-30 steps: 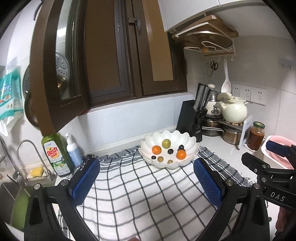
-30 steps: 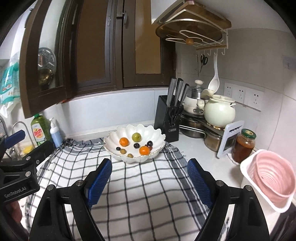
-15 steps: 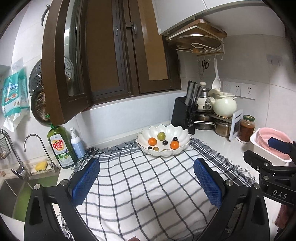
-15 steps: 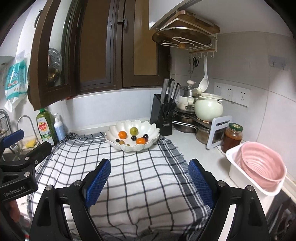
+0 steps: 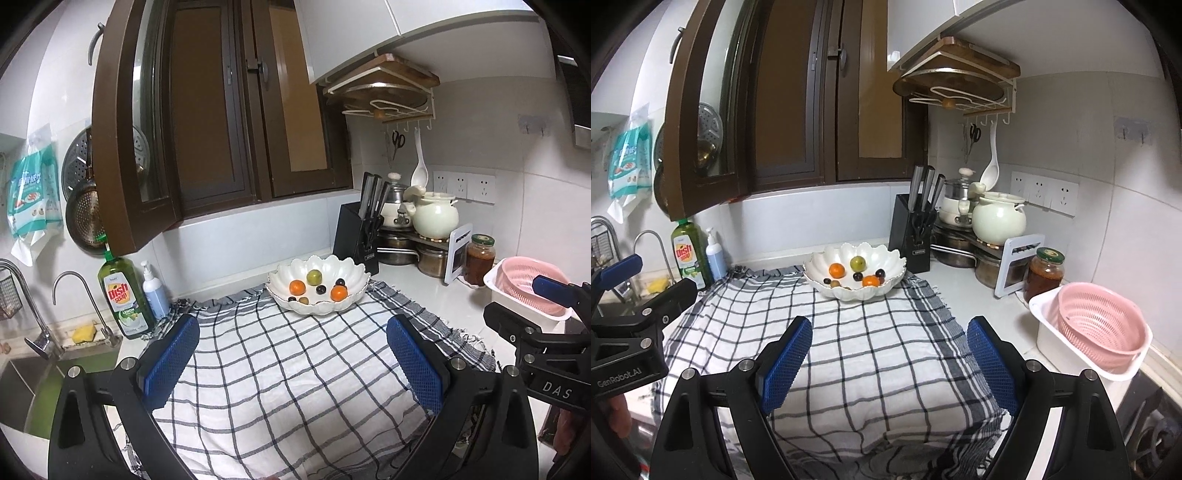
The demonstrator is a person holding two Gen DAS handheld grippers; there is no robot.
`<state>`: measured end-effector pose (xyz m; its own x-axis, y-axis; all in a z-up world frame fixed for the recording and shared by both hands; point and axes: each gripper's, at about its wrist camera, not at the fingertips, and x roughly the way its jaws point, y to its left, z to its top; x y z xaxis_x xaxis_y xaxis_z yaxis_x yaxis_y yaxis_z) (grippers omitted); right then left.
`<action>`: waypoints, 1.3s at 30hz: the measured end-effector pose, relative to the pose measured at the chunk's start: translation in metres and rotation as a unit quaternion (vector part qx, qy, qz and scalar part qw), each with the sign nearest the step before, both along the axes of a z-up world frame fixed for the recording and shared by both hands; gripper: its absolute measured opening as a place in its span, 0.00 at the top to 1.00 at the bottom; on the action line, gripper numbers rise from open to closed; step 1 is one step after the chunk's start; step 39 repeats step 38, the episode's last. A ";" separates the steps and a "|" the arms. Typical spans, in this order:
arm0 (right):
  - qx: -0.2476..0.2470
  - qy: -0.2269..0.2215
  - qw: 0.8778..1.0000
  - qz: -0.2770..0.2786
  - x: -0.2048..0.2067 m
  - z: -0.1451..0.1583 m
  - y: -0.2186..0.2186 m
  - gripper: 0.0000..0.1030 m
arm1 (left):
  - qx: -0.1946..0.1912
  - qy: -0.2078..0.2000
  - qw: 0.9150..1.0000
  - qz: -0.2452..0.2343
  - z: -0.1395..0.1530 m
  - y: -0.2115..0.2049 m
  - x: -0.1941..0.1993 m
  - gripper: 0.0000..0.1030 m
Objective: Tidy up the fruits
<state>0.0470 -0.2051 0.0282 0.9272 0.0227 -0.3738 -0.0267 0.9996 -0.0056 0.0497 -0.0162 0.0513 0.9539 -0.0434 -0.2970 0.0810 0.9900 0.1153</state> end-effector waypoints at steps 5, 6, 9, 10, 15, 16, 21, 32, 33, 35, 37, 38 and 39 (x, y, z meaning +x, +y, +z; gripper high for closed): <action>0.002 -0.005 1.000 0.000 -0.006 0.003 0.000 0.16 | 0.001 -0.005 1.000 0.000 0.002 0.000 -0.007 0.00; 0.002 -0.006 1.000 0.000 -0.008 0.004 0.000 0.16 | 0.001 -0.004 1.000 0.000 0.002 0.000 -0.007 0.00; 0.003 -0.007 1.000 0.002 -0.009 0.004 0.000 0.16 | 0.000 -0.003 1.000 -0.001 0.002 0.000 -0.009 0.00; 0.003 -0.007 1.000 0.002 -0.009 0.004 -0.001 0.16 | 0.000 -0.003 1.000 -0.001 0.002 0.000 -0.010 0.00; 0.000 -0.006 1.000 0.004 -0.013 0.004 -0.001 0.16 | -0.001 -0.002 1.000 -0.001 0.001 -0.001 -0.015 0.00; 0.000 -0.005 1.000 0.004 -0.013 0.004 -0.001 0.16 | -0.001 -0.002 1.000 -0.001 0.001 -0.001 -0.015 0.00; 0.001 -0.004 1.000 0.004 -0.015 0.005 -0.002 0.16 | 0.002 -0.004 1.000 0.001 0.001 -0.002 -0.016 0.00; -0.001 -0.005 1.000 -0.001 -0.016 0.006 -0.005 0.16 | 0.002 -0.004 1.000 -0.007 0.006 -0.006 -0.016 0.00; -0.001 -0.006 1.000 -0.001 -0.016 0.006 -0.005 0.16 | 0.002 -0.004 1.000 -0.009 0.006 -0.007 -0.016 0.00; -0.001 -0.006 1.000 -0.002 -0.016 0.007 -0.005 0.16 | 0.002 -0.003 1.000 -0.010 0.007 -0.007 -0.014 0.00; -0.001 -0.005 1.000 -0.003 -0.016 0.007 -0.006 0.16 | 0.002 -0.003 1.000 -0.011 0.007 -0.008 -0.013 0.00; -0.001 -0.005 1.000 -0.004 -0.016 0.007 -0.006 0.16 | 0.002 -0.003 1.000 -0.011 0.007 -0.008 -0.013 0.00; -0.001 -0.005 1.000 -0.004 -0.016 0.007 -0.006 0.16 | 0.002 -0.003 1.000 -0.011 0.007 -0.008 -0.013 0.00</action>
